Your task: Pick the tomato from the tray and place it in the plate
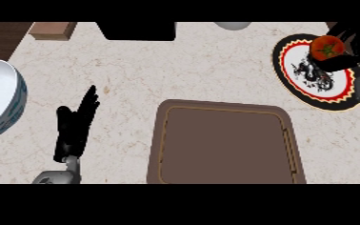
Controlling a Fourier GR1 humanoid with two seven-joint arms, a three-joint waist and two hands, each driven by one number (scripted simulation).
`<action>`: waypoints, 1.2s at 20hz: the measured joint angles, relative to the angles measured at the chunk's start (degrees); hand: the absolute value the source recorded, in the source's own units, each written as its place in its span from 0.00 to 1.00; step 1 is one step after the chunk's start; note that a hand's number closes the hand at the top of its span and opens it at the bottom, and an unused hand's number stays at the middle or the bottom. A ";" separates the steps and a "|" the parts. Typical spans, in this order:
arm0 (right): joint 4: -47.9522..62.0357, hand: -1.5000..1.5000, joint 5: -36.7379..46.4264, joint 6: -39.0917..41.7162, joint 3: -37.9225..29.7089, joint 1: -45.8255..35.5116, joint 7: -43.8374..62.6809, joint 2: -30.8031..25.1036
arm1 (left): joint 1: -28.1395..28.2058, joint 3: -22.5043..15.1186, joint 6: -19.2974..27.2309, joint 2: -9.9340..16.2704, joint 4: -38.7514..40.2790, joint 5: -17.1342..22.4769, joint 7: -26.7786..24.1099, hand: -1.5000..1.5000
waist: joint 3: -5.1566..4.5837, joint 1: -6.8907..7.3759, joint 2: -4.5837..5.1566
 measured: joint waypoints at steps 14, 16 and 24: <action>26.74 0.00 3.72 8.77 1.41 -6.84 -4.91 -7.33 | -0.99 -1.00 -0.04 -1.12 0.69 -1.15 -0.65 0.50 | 0.13 1.83 0.78; 28.59 0.00 3.95 10.17 1.64 -6.66 -7.02 -7.96 | -1.50 -0.89 -0.10 -1.15 0.51 -1.04 -0.34 0.50 | 0.15 1.84 0.83; 30.57 0.00 -3.26 15.45 -4.64 -7.14 -21.45 -9.58 | -2.33 -0.67 0.20 -1.46 0.98 -1.23 0.14 0.50 | 0.26 1.27 0.73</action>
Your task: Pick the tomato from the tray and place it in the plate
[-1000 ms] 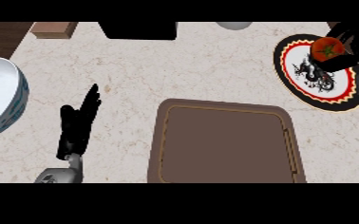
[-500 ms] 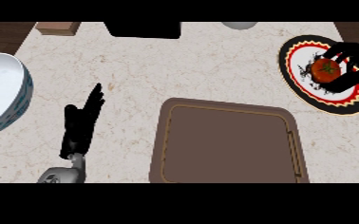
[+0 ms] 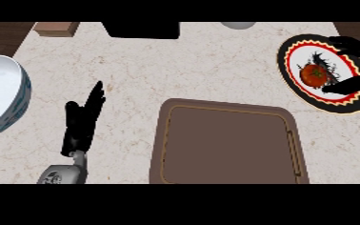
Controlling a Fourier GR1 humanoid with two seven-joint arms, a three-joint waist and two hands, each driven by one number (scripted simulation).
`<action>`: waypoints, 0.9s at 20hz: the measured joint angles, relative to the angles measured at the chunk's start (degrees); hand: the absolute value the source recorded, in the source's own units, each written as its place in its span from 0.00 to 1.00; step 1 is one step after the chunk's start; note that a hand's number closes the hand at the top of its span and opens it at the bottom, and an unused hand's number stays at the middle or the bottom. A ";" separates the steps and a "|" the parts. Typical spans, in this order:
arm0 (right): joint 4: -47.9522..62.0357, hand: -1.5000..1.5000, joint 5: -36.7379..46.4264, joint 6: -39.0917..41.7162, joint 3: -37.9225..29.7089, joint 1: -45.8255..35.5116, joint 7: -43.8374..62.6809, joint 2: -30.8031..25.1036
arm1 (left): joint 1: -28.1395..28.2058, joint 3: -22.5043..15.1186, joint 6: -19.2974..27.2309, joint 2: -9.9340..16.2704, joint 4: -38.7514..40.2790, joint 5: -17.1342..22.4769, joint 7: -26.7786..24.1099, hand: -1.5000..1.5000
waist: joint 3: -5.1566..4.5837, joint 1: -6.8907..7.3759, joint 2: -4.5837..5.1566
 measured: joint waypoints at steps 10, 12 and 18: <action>3.40 0.00 -14.65 12.59 -13.58 1.28 -6.76 -4.31 | 1.57 0.19 -0.37 0.28 -0.48 0.04 -1.11 0.50 | -0.01 0.03 0.03; 3.58 0.00 -15.57 15.48 -14.18 2.33 -7.95 -5.35 | 1.66 -0.20 -0.10 -0.28 -0.36 -0.21 -1.10 0.50 | 0.00 0.03 0.06; 2.78 0.00 -17.00 17.22 -14.57 4.86 -10.00 -4.97 | 0.98 -0.24 0.10 -0.62 0.04 -0.55 -1.00 0.50 | 0.02 0.18 0.14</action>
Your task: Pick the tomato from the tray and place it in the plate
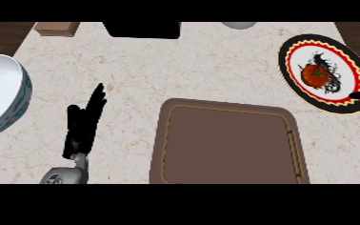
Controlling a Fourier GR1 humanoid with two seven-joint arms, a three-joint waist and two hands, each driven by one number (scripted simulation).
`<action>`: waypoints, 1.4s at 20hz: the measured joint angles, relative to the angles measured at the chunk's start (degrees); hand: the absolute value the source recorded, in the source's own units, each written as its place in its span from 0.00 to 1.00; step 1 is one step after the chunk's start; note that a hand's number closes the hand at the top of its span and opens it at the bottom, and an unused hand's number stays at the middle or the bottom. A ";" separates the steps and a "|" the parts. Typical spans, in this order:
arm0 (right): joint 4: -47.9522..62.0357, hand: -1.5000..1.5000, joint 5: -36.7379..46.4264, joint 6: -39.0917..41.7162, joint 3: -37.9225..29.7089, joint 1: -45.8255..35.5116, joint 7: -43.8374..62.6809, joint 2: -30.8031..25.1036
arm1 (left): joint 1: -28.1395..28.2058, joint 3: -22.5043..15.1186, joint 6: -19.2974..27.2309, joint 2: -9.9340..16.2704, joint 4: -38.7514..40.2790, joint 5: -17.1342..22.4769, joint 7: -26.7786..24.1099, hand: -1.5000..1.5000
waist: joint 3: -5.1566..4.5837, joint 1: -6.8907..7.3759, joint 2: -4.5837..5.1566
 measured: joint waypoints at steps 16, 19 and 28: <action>-0.95 0.00 0.22 -6.05 1.83 2.31 -1.51 2.59 | -1.54 0.05 0.28 -0.66 1.76 -0.81 -0.35 0.50 | 0.00 0.30 0.08; -0.76 0.00 0.18 -7.16 1.80 2.92 -1.73 2.26 | -1.51 0.45 -0.53 -0.03 1.01 -0.23 0.22 0.50 | 0.01 0.53 0.08; -0.05 0.00 0.15 -8.48 1.68 4.25 -1.35 -0.06 | -0.50 0.25 -0.76 -0.16 0.31 -0.31 -0.27 0.50 | 0.07 0.82 0.25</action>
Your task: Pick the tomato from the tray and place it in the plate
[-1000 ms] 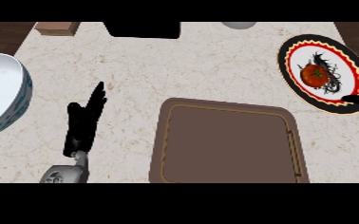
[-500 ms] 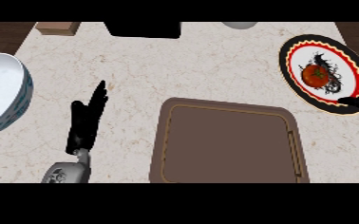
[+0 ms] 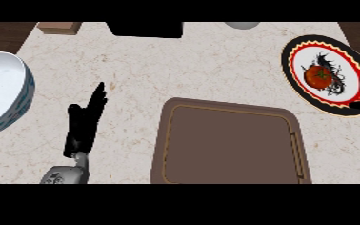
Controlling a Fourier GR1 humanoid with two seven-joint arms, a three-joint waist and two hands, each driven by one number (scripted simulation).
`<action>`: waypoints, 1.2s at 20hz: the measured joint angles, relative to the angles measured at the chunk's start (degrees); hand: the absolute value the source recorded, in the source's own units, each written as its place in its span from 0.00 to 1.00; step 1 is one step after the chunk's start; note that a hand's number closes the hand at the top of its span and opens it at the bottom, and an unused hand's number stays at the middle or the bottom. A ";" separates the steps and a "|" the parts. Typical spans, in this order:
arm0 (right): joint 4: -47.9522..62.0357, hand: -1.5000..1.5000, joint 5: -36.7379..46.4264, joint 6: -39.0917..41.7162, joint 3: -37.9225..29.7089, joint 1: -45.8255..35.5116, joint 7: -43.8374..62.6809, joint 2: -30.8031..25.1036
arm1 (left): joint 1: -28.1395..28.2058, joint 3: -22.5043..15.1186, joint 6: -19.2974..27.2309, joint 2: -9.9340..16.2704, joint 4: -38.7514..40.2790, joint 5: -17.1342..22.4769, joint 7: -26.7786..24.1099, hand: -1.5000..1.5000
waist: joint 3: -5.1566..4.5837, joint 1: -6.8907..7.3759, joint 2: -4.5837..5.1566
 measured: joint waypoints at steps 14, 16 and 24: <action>0.68 0.00 -1.68 -0.65 -2.03 3.95 -2.12 -3.65 | -0.19 0.37 -0.55 0.02 0.47 0.39 -0.27 0.50 | 0.14 0.09 0.21; 0.83 0.00 -2.15 -0.66 -2.57 4.40 -2.00 -4.36 | -0.40 0.39 -0.50 -0.01 0.51 0.34 -0.25 0.50 | 0.16 0.05 0.22; 1.06 0.00 -3.28 -3.95 -4.06 5.87 -1.04 -5.03 | -0.19 0.24 -0.97 0.16 -0.16 0.42 -0.17 0.50 | 0.26 0.53 0.36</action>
